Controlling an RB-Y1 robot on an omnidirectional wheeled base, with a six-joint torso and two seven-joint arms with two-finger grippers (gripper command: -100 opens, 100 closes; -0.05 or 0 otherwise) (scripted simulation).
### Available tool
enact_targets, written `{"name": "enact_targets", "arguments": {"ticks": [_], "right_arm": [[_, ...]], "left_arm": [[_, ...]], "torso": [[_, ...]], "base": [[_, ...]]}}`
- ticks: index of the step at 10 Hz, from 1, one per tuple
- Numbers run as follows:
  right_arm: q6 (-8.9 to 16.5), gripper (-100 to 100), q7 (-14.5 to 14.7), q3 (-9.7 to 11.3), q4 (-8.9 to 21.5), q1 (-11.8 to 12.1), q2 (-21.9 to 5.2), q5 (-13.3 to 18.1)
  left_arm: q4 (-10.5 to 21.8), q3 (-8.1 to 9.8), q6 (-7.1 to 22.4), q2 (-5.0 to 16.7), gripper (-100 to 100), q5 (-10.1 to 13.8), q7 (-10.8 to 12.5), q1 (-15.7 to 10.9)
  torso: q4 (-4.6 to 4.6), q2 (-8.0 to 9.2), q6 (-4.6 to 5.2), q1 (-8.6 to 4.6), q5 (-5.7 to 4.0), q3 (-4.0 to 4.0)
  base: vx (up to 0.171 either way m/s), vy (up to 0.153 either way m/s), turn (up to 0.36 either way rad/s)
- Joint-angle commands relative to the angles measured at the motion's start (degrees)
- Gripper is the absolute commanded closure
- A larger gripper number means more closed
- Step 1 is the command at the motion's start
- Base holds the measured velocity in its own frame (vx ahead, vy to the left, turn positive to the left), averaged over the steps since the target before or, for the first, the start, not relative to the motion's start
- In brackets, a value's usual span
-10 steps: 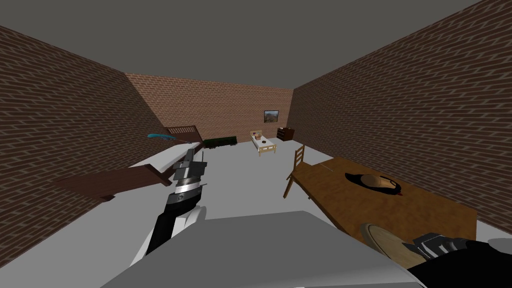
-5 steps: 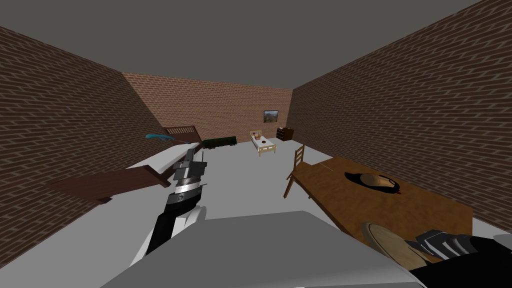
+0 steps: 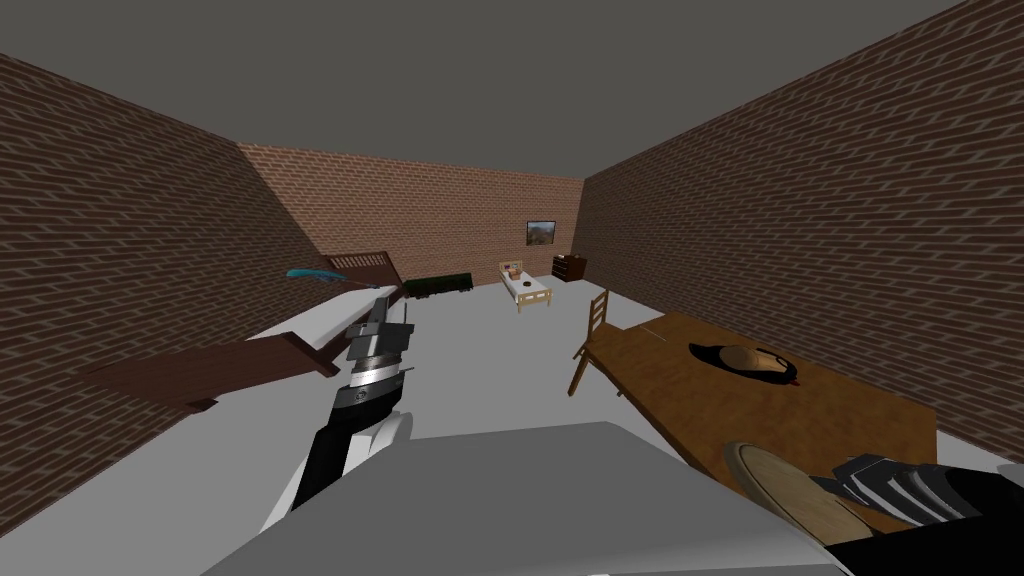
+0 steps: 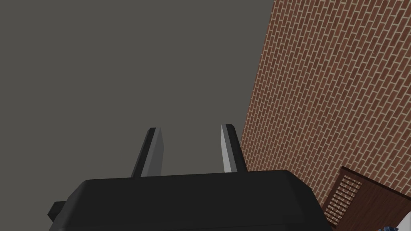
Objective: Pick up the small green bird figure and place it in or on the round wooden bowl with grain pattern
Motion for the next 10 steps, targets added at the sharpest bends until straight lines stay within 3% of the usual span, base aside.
{"name": "enact_targets", "arguments": {"ticks": [1,2,3,4,6,7,9,10], "right_arm": [[-0.93,-100,0.4,0.12,2.64,-0.8,0.2,0.06],[-0.93,-100,0.4,0.12,2.64,-0.8,0.2,0.06],[-3.41,-100,2.36,0.75,4.56,-3.29,0.93,0.08],[-4.16,-100,2.36,0.75,6.54,-3.88,0.93,0.08],[-4.16,-100,2.36,0.75,7.31,-3.88,0.93,0.08],[-6.58,-100,4.31,1.37,9.33,-6.28,1.66,0.11],[-7.4,-100,4.31,1.37,10.04,-6.96,1.66,0.11],[-7.4,-100,4.31,1.37,11.77,-6.96,1.66,0.11]], "left_arm": [[0.0,0.0,0.0,0.0,0,0.0,0.0,0.0],[0.0,0.0,0.0,0.0,0,0.0,0.0,0.0],[0.0,0.0,0.0,0.0,0,0.0,0.0,0.0],[0.0,0.0,0.0,0.0,0,0.0,0.0,0.0],[0.0,0.0,0.0,0.0,0,0.0,0.0,0.0],[0.0,0.0,0.0,0.0,0,0.0,0.0,0.0],[0.0,0.0,0.0,0.0,0,0.0,0.0,0.0],[0.0,0.0,0.0,0.0,0,0.0,0.0,0.0]], "torso": [[0.0,0.0,0.0,0.0,0.0,0.0],[0.0,0.02,0.0,-0.04,0.0,0.01],[0.01,0.03,0.0,-0.08,-0.02,0.02],[0.0,0.01,0.0,-0.04,-0.02,0.0],[0.0,0.02,0.0,-0.03,0.0,0.01],[0.0,0.02,0.0,-0.07,-0.02,0.01],[0.0,0.0,0.0,0.01,0.0,0.0],[0.0,0.0,-0.01,-0.03,-0.01,0.0]], "base": [[0.001,0.014,0.002],[0.0,0.0,0.0],[0.006,0.02,-0.036],[0.007,0.028,-0.016],[0.002,0.011,0.002],[0.005,0.025,-0.029],[0.006,0.024,-0.011],[0.0,0.0,0.0]]}}
